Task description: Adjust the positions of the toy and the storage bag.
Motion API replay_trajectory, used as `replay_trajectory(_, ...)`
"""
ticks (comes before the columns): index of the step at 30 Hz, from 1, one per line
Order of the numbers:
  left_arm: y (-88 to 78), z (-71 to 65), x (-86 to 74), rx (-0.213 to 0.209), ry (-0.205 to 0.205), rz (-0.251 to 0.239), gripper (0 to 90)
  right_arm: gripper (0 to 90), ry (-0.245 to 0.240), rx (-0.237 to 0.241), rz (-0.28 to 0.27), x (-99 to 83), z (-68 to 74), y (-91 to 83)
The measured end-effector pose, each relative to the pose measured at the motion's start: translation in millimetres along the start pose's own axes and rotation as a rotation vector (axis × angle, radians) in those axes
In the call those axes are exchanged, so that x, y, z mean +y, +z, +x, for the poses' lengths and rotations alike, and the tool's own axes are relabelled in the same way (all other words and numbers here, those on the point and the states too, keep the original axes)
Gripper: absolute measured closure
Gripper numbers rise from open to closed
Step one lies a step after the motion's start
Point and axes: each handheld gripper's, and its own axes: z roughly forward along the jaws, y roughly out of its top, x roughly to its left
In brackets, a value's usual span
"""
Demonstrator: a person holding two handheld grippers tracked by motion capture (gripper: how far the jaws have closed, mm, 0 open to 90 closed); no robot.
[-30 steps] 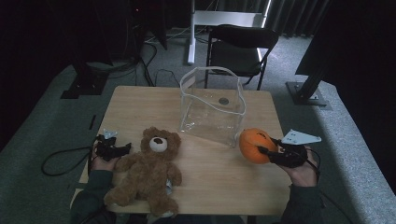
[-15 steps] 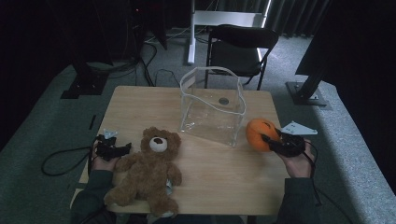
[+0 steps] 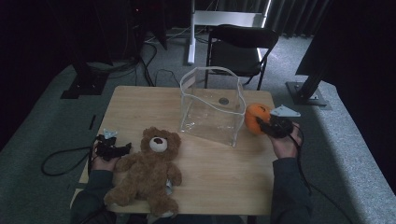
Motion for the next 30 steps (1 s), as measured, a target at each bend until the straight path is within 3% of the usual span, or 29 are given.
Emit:
replay_trajectory(4,0.0,0.0,0.0,0.0,0.0,0.0,20.3,50.2,0.017,-0.013,0.031,-0.3,-0.2,17.4)
replay_trajectory(9,0.0,0.0,0.0,0.0,0.0,0.0,20.3,49.4,0.06,-0.029,0.096,-13.9,-3.8,54.1)
replay_trajectory(11,0.0,0.0,0.0,0.0,-0.001,0.0,20.3,46.3,0.061,-0.008,0.126,-22.7,-4.0,67.4)
replay_trajectory(12,0.0,0.0,0.0,0.0,-0.001,0.0,20.3,44.9,0.067,0.009,0.112,-26.2,-3.4,70.4)
replay_trajectory(15,0.1,0.0,0.0,0.0,-0.001,0.0,20.3,35.4,0.111,0.015,0.117,-25.2,-4.9,70.2)
replay_trajectory(17,0.0,0.0,0.0,0.0,0.0,0.0,20.2,33.3,0.111,0.023,0.128,-24.5,-5.6,70.1)
replay_trajectory(24,0.1,0.0,0.0,0.0,-0.001,0.0,20.3,19.9,0.071,0.026,0.128,-23.8,-3.0,65.0)
replay_trajectory(30,0.1,0.0,0.0,0.0,-0.001,0.0,20.2,19.6,0.044,0.013,0.108,-20.8,1.6,57.0)
